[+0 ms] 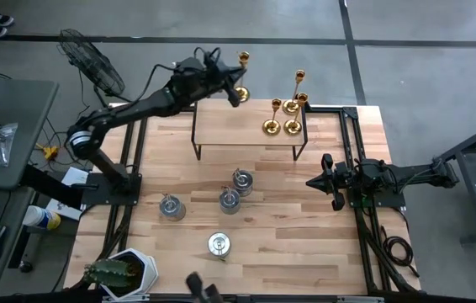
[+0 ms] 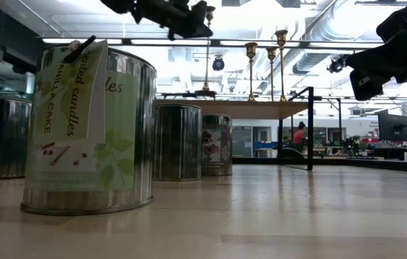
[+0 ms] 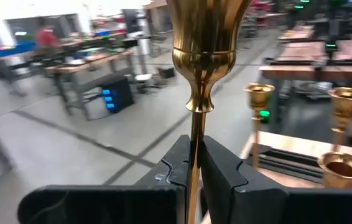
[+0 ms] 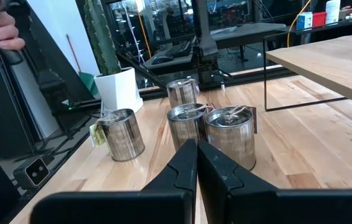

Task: Pick & Place candle stick holders
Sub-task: Put the gold candle holder on the shelf aligned with the other candle holder

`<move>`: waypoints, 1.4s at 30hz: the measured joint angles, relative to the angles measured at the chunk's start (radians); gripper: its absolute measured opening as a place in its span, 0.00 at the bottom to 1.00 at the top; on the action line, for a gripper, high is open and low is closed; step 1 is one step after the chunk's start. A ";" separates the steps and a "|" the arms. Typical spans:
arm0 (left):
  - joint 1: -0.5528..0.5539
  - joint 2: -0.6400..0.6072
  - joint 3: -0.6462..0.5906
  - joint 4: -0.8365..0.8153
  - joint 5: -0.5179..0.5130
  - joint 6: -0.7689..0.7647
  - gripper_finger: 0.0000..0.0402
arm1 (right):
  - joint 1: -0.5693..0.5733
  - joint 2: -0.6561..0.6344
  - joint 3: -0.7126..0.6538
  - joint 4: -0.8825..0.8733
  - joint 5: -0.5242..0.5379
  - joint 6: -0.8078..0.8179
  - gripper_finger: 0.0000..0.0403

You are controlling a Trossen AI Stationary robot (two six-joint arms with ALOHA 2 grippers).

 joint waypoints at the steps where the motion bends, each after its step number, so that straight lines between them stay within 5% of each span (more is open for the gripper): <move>1: 0.001 0.015 0.010 0.002 0.032 0.000 0.05 | 0.000 0.000 0.000 0.000 0.000 0.000 0.01; 10: 0.033 0.128 0.088 0.008 0.254 0.003 0.05 | 0.000 0.000 0.000 0.000 0.000 0.000 0.01; 20: 0.033 0.250 0.226 0.013 0.366 -0.020 0.05 | 0.000 0.000 0.000 0.000 0.000 0.000 0.01; 42: 0.008 0.314 0.280 0.013 0.373 -0.039 0.05 | 0.000 0.000 0.000 0.000 0.000 0.000 0.01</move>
